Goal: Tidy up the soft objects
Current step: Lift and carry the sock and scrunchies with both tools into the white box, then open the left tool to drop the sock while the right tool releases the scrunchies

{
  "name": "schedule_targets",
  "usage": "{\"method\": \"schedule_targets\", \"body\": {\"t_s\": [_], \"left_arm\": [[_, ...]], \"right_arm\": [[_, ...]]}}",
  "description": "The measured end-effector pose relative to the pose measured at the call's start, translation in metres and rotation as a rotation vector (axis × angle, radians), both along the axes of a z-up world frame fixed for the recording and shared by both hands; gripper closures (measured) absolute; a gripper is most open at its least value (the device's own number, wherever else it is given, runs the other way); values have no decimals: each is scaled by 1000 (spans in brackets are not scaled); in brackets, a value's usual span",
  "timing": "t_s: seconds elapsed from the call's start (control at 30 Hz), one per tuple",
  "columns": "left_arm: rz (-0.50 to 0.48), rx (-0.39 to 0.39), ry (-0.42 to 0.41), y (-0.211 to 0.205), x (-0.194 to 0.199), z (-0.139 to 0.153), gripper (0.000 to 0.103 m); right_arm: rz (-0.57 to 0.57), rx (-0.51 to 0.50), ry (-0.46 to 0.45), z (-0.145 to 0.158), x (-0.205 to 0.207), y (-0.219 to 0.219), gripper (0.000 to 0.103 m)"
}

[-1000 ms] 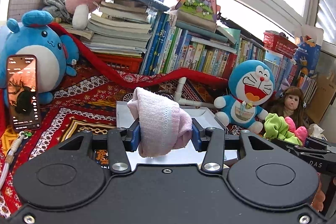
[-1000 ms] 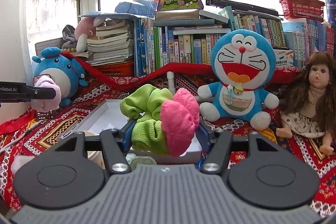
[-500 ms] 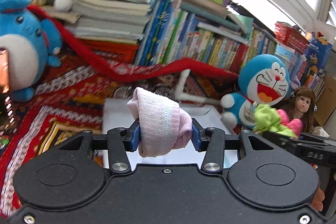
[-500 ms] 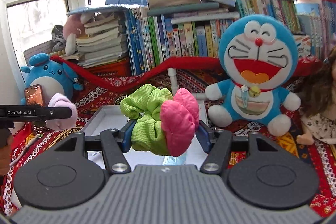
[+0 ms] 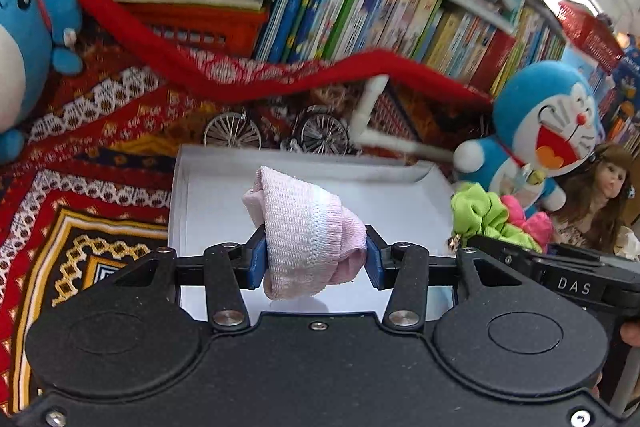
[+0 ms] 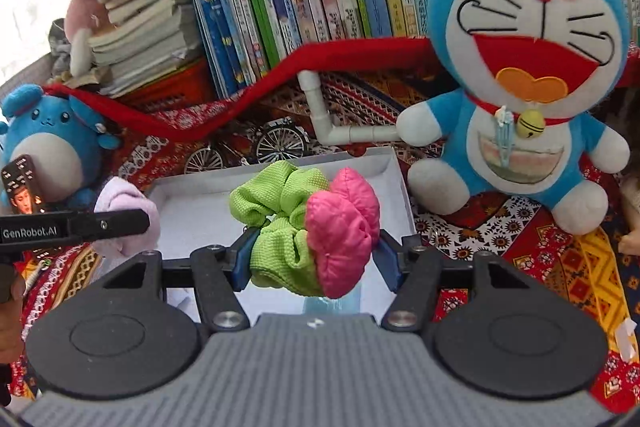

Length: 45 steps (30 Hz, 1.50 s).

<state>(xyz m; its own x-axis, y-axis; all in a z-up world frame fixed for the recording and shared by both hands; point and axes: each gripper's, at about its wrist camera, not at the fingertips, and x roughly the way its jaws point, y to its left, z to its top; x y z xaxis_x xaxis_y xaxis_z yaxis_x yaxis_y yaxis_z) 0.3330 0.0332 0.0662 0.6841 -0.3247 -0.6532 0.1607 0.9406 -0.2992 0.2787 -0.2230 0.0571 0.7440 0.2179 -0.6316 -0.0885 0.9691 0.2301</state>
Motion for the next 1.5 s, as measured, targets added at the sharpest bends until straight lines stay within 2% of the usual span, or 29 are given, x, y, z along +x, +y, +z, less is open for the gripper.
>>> {"method": "schedule_targets", "body": {"t_s": [0.27, 0.63, 0.77, 0.97, 1.1, 1.2, 1.5], "left_arm": [[-9, 24, 40, -4, 11, -18, 58], [2, 43, 61, -1, 17, -26, 56], [5, 12, 89, 3, 19, -33, 56], [3, 20, 84, 1, 18, -34, 55], [1, 23, 76, 0, 17, -32, 50], [-2, 7, 68, 1, 16, -29, 44], [1, 14, 50, 0, 8, -19, 33]], "right_arm": [[9, -20, 31, -10, 20, 7, 39], [-1, -22, 71, -29, 35, 15, 39], [-6, -19, 79, -33, 36, 14, 39], [-5, -13, 85, -36, 37, 14, 38], [4, -3, 87, -37, 37, 15, 36], [7, 15, 84, -37, 36, 14, 26], [7, 29, 61, -25, 28, 11, 23]]}}
